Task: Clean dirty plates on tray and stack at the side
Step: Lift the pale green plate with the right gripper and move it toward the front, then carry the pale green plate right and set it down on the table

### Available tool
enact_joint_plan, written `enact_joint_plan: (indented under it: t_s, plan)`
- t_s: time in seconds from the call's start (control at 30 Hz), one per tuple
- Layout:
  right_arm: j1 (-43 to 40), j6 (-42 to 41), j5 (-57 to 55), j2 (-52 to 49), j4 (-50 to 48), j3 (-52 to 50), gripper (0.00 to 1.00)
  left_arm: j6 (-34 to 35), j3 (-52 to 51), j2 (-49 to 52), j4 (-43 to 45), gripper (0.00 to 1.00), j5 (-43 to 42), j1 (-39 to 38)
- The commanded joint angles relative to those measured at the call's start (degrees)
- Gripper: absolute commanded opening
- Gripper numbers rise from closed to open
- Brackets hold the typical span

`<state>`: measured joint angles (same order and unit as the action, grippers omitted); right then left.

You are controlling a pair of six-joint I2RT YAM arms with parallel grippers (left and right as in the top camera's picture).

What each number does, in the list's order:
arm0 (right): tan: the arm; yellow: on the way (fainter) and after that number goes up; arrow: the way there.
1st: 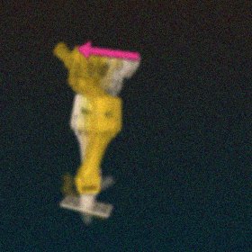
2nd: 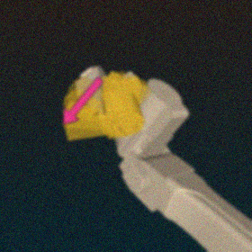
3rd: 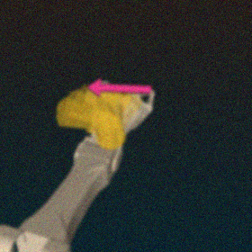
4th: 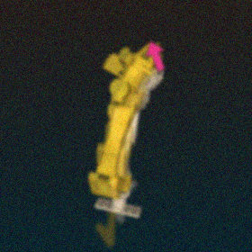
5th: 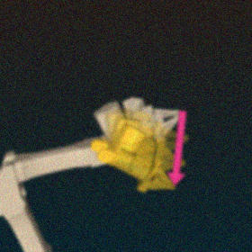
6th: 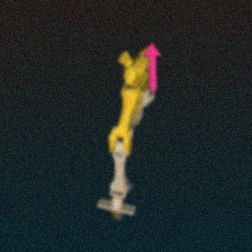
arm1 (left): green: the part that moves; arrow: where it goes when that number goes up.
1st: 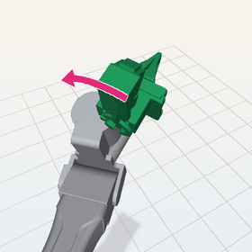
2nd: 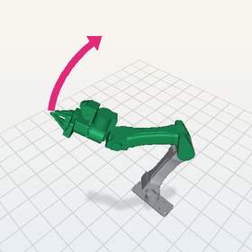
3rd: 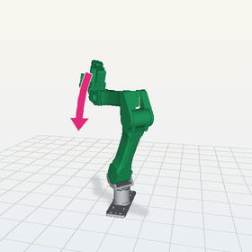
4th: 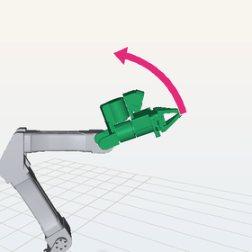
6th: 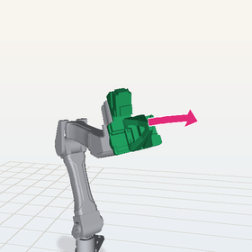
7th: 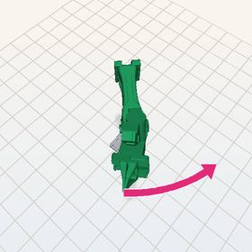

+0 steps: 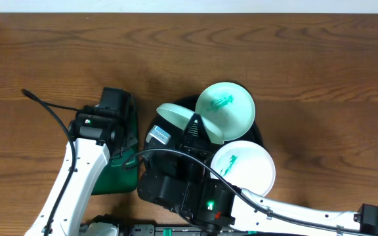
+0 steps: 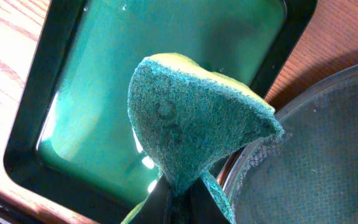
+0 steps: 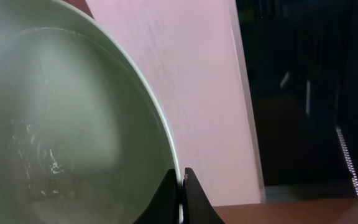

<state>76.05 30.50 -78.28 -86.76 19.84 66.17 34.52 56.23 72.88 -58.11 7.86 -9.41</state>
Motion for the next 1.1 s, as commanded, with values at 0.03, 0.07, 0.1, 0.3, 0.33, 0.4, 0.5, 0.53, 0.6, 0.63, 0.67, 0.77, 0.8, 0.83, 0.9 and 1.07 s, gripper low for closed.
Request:
enact_joint_plan:
  t_s: [0.03, 0.07, 0.1, 0.3, 0.33, 0.4, 0.5, 0.53, 0.6, 0.63, 0.67, 0.77, 0.8, 0.83, 0.9, 1.07]
  plan:
    - [0.37, 1.51, -2.97, 0.72, -0.15, 0.92, 0.01, -0.37, 0.9, 0.22, -0.15, 0.07, 0.46, 0.35]
    - [0.37, 1.51, -2.97, 0.72, -0.15, 0.92, 0.01, -0.37, 0.9, 0.22, -0.13, 0.07, 0.46, 0.35]
    - [0.39, 1.46, -2.97, 0.72, -0.15, 0.92, 0.01, -0.37, 0.9, 0.22, -0.15, 0.07, 0.46, 0.35]
    - [0.37, -0.22, -2.95, 0.7, -0.15, 0.92, 0.01, -0.37, 0.9, 0.22, -0.13, 0.07, 0.48, 0.35]
    - [0.28, -2.14, -2.93, 0.7, -0.11, 0.9, 0.01, -0.37, 0.9, 0.22, -0.13, 0.07, 0.5, 0.35]
    - [-0.15, -8.57, -1.66, 0.7, 0.98, 0.9, 0.01, -0.39, 0.9, 0.22, -0.11, 0.07, 0.48, 0.35]
    - [-0.94, -20.22, 5.07, 0.7, 6.32, 0.9, 0.01, -0.39, 0.9, 0.22, -0.11, 0.07, 0.5, 0.35]
    - [-1.36, -25.2, 9.38, 0.7, 8.9, 0.9, 0.01, -0.42, 0.9, 0.22, -0.11, 0.07, 0.5, 0.35]
    - [-2.51, -35.34, 19.69, 0.7, 13.53, 0.9, 0.01, -1.55, 0.9, 0.22, 0.04, 0.07, 0.5, 0.35]
    - [-3.3, -40.3, 24.09, 0.7, 15.32, 0.9, 0.01, -1.92, 0.9, 0.22, 0.07, 0.07, 0.5, 0.35]
    - [-4.33, -45.11, 28.68, 0.7, 16.92, 0.9, 0.01, -1.95, 0.9, 0.22, 0.04, 0.07, 0.5, 0.35]
    - [-8.2, -55.65, 38.64, 0.7, 20.2, 0.9, 0.01, -2.12, 0.9, 0.22, 0.15, 0.07, 0.5, 0.35]
    - [-9.2, -57.44, 39.91, 0.7, 20.61, 0.9, 0.01, -2.14, 0.9, 0.22, 0.28, 0.07, 0.5, 0.35]
    - [-10.69, -59.52, 41.38, 0.72, 21.05, 0.9, 0.01, -2.12, 0.9, 0.22, 0.33, 0.07, 0.5, 0.35]
    - [-13.27, -61.02, 43.87, 0.98, 21.22, 0.92, 0.01, -2.14, 0.9, 0.22, 0.52, 0.07, 0.5, 0.35]
    - [-24.17, -64.5, 52.5, 5.18, 21.44, 1.99, 0.01, -2.16, 0.42, 0.22, 0.79, 0.07, 0.5, 0.35]
